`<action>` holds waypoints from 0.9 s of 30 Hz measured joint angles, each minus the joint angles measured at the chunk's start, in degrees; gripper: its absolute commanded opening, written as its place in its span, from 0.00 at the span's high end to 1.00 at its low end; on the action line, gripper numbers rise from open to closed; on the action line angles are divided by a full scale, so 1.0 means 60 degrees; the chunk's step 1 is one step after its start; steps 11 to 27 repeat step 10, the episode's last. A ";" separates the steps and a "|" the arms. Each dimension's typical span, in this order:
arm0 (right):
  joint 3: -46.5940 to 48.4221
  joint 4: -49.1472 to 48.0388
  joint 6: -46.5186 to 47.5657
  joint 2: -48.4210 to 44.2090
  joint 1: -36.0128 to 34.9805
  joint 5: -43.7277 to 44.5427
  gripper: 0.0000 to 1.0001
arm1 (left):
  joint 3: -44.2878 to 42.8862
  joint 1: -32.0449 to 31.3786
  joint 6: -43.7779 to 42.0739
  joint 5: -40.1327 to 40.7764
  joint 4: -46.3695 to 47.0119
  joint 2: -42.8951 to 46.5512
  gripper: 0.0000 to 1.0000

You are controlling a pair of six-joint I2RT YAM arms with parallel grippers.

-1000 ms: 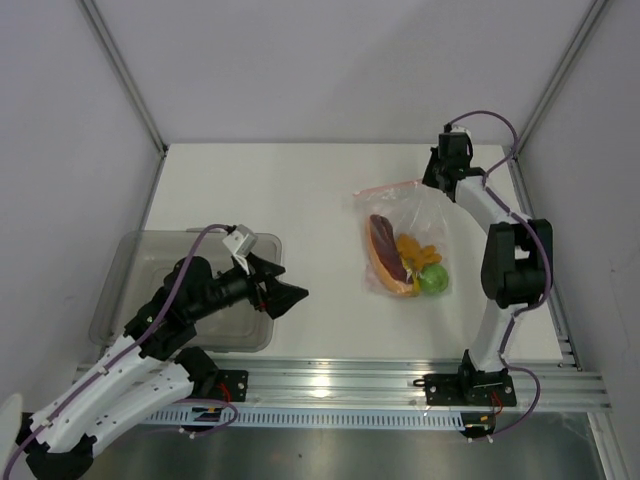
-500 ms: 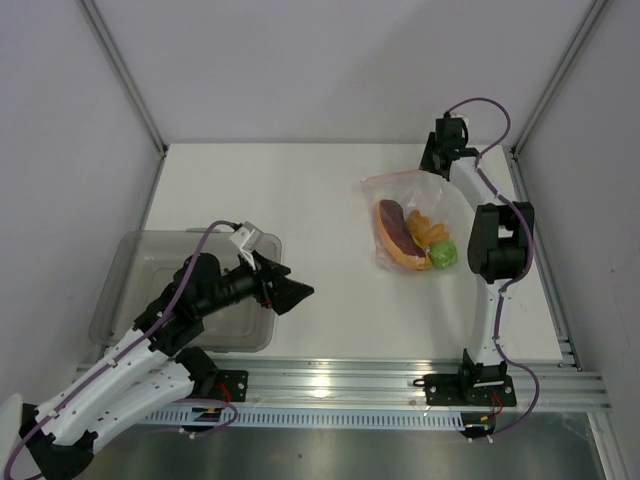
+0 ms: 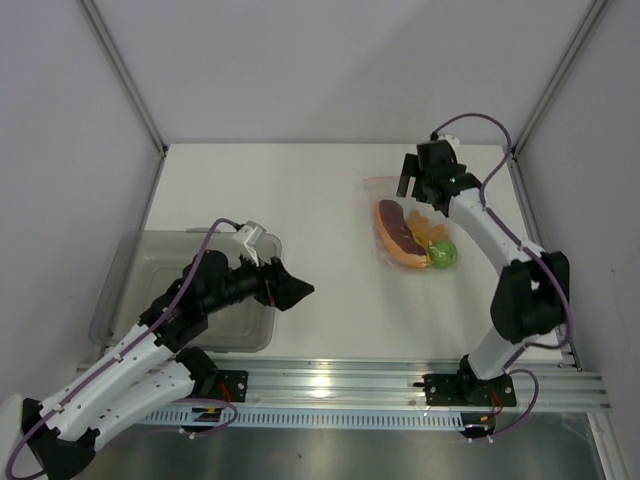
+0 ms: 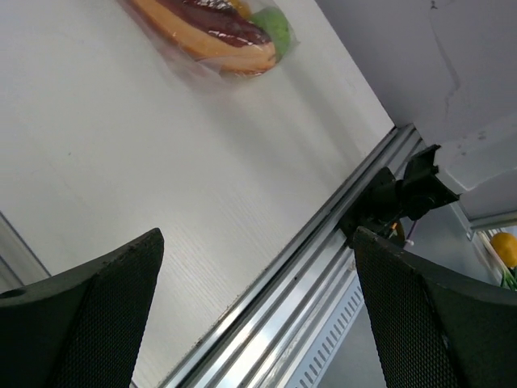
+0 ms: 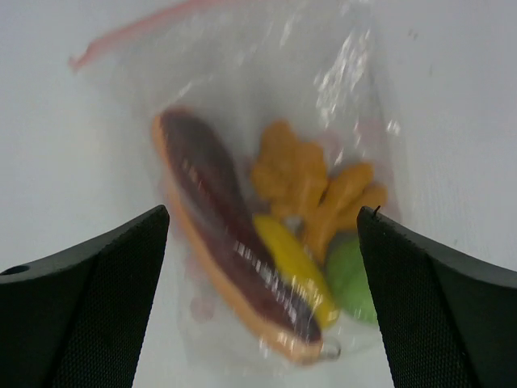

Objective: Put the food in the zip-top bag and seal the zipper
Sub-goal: Reset both arms

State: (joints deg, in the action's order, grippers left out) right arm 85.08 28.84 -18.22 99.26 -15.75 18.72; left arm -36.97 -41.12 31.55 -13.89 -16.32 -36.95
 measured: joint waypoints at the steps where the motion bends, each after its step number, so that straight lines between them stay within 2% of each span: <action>1: -0.0572 0.0011 -0.0138 -0.0612 -0.0288 0.0087 0.01 | 0.0000 0.0011 0.0040 0.0106 -0.0098 -0.0055 0.01; 5: -0.2783 0.0215 -0.0834 -0.2747 -0.1723 0.0528 0.01 | 0.0000 0.0036 0.0280 0.0576 -0.0463 -0.0222 0.01; 10: -0.4878 0.0845 -0.2014 -0.4692 -0.3792 0.1005 0.00 | 0.0004 0.0073 0.0634 0.1122 -0.0637 -0.0492 0.01; 27: -0.4878 0.0845 -0.2014 -0.4692 -0.3792 0.1005 0.00 | 0.0004 0.0073 0.0634 0.1122 -0.0637 -0.0492 0.01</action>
